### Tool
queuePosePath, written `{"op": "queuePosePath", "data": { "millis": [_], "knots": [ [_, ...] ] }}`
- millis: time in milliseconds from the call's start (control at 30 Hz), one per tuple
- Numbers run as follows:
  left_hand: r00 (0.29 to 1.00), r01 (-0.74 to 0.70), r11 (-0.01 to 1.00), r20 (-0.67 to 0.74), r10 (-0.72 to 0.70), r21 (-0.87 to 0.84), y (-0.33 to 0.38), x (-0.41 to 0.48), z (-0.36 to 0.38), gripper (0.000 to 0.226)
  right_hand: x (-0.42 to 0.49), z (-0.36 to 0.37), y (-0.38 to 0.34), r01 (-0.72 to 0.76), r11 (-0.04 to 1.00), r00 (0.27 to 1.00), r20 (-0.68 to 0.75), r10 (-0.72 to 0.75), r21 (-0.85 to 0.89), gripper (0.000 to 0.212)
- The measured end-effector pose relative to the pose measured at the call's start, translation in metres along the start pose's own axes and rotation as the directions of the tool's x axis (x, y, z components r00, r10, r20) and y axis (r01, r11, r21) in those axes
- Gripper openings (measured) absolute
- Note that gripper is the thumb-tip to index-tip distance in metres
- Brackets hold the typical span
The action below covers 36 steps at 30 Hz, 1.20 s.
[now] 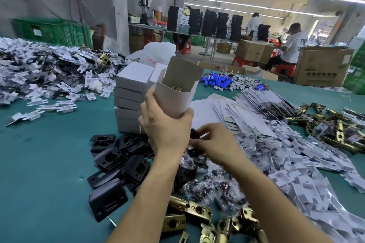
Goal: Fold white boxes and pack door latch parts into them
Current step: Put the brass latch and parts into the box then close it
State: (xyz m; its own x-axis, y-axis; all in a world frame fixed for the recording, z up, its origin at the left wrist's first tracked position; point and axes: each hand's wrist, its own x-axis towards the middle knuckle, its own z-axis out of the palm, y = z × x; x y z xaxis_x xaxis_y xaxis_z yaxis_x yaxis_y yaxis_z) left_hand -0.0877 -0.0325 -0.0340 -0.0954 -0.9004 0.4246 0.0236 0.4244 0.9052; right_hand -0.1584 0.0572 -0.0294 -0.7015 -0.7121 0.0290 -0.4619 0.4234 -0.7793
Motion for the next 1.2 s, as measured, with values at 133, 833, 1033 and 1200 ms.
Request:
{"op": "queuePosePath", "data": {
  "millis": [133, 833, 1033, 1200],
  "knots": [
    [0.994, -0.075, 0.997, 0.085, 0.074, 0.007, -0.003, -0.009, 0.005, 0.079, -0.005, -0.051, 0.001, 0.085, 0.989, 0.965, -0.258, -0.051, 0.121, 0.018],
    [0.913, -0.376, 0.922, 0.137, 0.385, -0.090, 0.003, -0.034, 0.010, 0.070, -0.055, -0.074, -0.048, 0.513, 0.716, 0.565, -0.441, -0.697, -0.474, 0.011],
    [0.935, -0.291, 0.954, 0.191, 0.300, -0.076, 0.006, -0.038, 0.011, 0.066, -0.045, -0.069, -0.057, 0.398, 0.807, 0.725, -0.388, -0.568, -0.437, 0.016],
    [0.931, -0.285, 0.958, 0.231, 0.281, -0.020, 0.004, -0.038, 0.012, 0.069, -0.028, -0.070, -0.060, 0.277, 0.903, 0.870, -0.313, -0.381, -0.329, 0.020]
  ]
}}
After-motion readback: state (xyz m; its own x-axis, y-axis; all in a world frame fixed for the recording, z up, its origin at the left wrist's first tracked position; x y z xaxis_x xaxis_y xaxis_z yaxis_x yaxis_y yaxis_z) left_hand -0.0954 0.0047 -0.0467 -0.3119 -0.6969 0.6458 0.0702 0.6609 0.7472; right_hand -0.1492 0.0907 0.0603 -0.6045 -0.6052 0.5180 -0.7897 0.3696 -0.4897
